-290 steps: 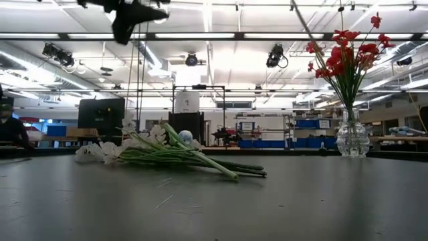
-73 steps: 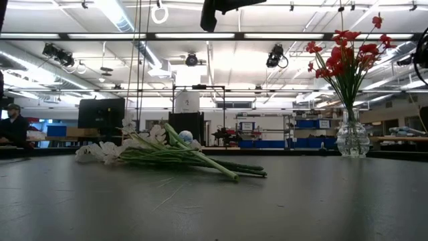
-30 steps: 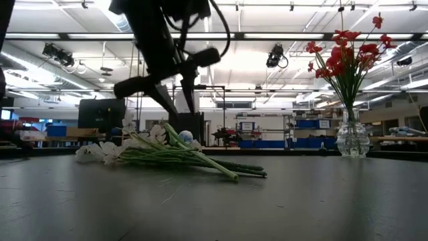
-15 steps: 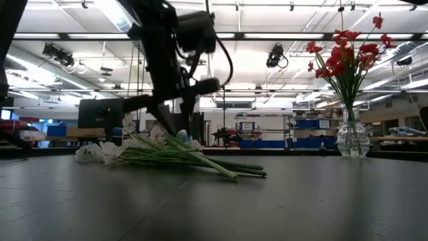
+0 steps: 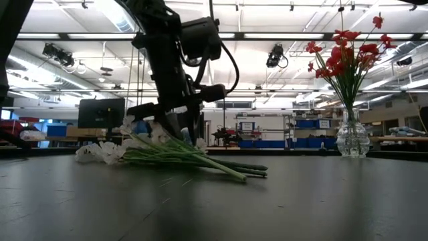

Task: Sort flowers into vase by color
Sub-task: Put the white flower into the blue vase

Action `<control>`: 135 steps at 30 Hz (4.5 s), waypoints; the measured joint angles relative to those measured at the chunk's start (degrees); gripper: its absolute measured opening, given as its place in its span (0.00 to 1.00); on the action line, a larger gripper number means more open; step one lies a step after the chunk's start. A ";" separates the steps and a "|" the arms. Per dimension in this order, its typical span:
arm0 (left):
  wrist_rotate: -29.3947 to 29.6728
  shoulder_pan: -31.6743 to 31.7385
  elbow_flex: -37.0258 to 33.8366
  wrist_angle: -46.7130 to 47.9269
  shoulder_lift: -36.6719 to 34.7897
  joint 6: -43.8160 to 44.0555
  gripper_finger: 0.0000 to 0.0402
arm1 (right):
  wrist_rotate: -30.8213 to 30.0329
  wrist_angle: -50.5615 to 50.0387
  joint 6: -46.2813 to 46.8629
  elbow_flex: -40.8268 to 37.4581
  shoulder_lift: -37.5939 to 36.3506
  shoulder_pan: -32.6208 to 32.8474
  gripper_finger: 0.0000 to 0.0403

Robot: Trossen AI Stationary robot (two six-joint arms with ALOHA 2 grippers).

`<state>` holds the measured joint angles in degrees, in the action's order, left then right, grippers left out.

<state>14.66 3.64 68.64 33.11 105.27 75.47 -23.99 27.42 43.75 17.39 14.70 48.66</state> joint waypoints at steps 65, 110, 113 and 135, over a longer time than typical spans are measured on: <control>15.99 -11.99 -0.02 -3.17 -25.89 -23.07 0.04 | -14.82 -10.73 -1.51 -0.02 7.95 -7.04 0.36; -8.37 -12.61 -0.01 -69.64 -19.21 -77.84 0.04 | 20.63 -21.64 -18.47 40.66 55.73 -43.04 0.39; -8.52 -12.63 -0.02 -69.87 -18.75 -78.25 0.04 | 22.67 -22.06 -18.76 42.12 57.38 -43.74 0.38; -8.50 -10.95 0.00 -68.45 -20.62 -81.21 0.04 | 39.27 -29.20 -17.65 42.91 49.32 -47.74 0.44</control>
<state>6.15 -7.32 68.64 -35.34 84.64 -5.74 15.28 -1.78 26.10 60.29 64.02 0.92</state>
